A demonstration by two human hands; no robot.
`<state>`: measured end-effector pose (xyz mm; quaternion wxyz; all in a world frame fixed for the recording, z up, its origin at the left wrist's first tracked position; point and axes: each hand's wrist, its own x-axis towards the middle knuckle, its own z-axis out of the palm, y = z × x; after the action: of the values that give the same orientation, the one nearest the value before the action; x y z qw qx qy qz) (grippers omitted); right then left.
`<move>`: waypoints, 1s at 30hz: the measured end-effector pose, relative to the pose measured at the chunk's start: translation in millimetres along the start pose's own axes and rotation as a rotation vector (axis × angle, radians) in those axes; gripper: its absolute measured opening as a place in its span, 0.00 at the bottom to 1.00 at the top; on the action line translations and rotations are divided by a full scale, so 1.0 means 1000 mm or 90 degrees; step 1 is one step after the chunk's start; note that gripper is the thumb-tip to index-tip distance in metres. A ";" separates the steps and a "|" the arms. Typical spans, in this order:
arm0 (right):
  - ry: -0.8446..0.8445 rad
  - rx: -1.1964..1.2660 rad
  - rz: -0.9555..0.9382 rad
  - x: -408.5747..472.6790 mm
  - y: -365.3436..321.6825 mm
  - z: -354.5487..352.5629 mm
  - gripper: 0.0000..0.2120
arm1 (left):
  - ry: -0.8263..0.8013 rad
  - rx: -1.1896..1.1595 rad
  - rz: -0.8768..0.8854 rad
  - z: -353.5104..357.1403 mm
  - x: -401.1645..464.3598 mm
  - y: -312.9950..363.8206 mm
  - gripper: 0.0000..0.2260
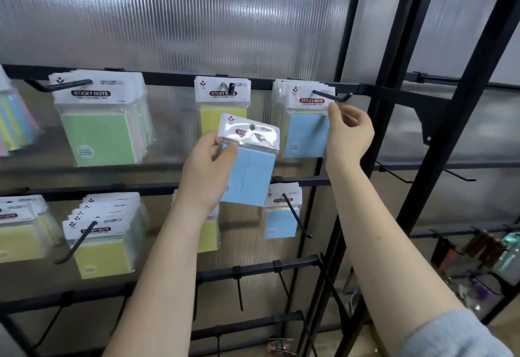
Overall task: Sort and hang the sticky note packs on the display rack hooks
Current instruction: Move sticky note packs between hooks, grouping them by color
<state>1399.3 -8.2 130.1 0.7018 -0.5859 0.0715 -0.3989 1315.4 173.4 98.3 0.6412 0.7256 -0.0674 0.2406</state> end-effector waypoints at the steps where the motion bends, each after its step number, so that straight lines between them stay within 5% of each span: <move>1: 0.007 0.004 -0.005 -0.003 0.000 -0.006 0.07 | 0.003 -0.009 0.012 0.002 -0.001 0.002 0.07; 4: -0.023 -0.075 -0.041 -0.014 0.007 -0.031 0.02 | 0.012 -0.053 0.071 0.010 -0.003 0.012 0.07; 13: -0.354 -0.505 -0.015 -0.026 0.051 -0.089 0.11 | -0.031 -0.151 0.175 0.053 -0.009 0.047 0.05; 22: -0.416 -0.509 0.044 -0.036 0.060 -0.112 0.13 | -0.027 -0.135 0.158 0.094 -0.005 0.058 0.04; 30: -0.410 -0.491 0.050 -0.037 0.061 -0.117 0.12 | 0.115 -0.090 0.182 0.108 0.007 0.046 0.19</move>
<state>1337.4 -74.2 27.2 0.4355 -0.8926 0.0157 -0.1157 1331.3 62.9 135.8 0.6531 0.6372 -0.1288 0.3885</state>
